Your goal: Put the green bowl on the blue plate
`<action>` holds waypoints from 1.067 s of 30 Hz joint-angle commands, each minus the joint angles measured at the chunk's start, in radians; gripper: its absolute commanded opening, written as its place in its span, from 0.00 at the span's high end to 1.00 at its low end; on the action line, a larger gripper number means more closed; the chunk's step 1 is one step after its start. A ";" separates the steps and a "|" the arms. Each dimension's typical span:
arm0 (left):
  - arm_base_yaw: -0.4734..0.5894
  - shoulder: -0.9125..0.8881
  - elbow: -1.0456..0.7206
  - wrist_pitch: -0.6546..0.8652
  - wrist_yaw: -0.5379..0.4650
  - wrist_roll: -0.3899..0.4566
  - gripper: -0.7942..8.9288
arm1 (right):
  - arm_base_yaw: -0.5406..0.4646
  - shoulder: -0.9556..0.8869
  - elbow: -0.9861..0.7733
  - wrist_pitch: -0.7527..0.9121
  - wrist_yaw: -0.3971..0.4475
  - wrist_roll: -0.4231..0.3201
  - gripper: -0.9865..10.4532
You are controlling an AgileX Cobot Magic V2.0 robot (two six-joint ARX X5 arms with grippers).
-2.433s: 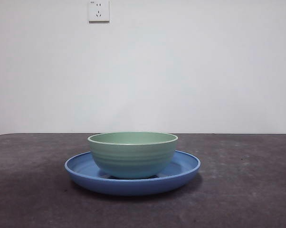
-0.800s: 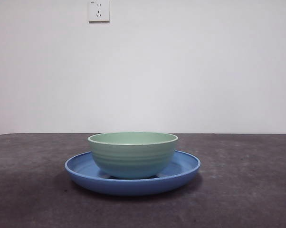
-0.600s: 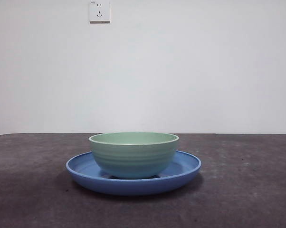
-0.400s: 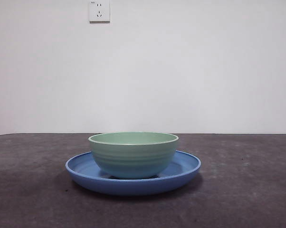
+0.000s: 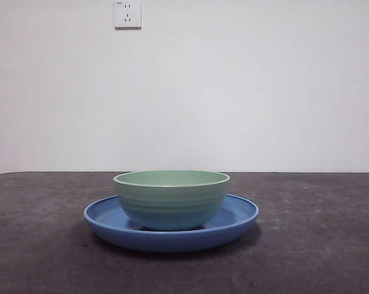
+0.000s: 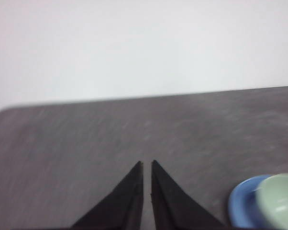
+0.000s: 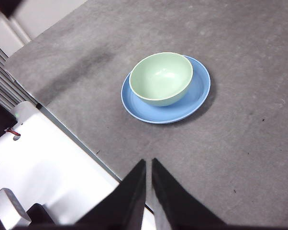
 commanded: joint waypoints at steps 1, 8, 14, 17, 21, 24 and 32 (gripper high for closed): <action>0.003 -0.060 -0.139 0.067 -0.102 -0.090 0.89 | 0.006 0.003 0.009 0.011 -0.003 -0.003 0.90; 0.003 -0.181 -0.283 0.074 -0.113 -0.097 0.89 | 0.006 0.003 0.008 0.011 -0.002 -0.003 0.90; -0.010 -0.192 -0.304 0.072 -0.151 -0.090 0.89 | 0.006 0.003 0.008 0.011 -0.002 -0.003 0.90; -0.013 -0.192 -0.311 0.074 -0.177 -0.090 0.89 | 0.006 0.003 0.008 0.011 -0.002 -0.003 0.90; -0.013 -0.192 -0.332 0.075 -0.185 -0.092 0.89 | 0.006 0.003 0.009 0.011 -0.002 -0.003 0.90; -0.013 -0.192 -0.334 0.053 -0.185 -0.093 0.89 | 0.006 0.003 0.008 0.011 -0.002 -0.003 0.90; -0.013 -0.192 -0.334 0.024 -0.185 -0.087 0.89 | 0.006 0.003 0.009 0.011 -0.002 -0.003 0.90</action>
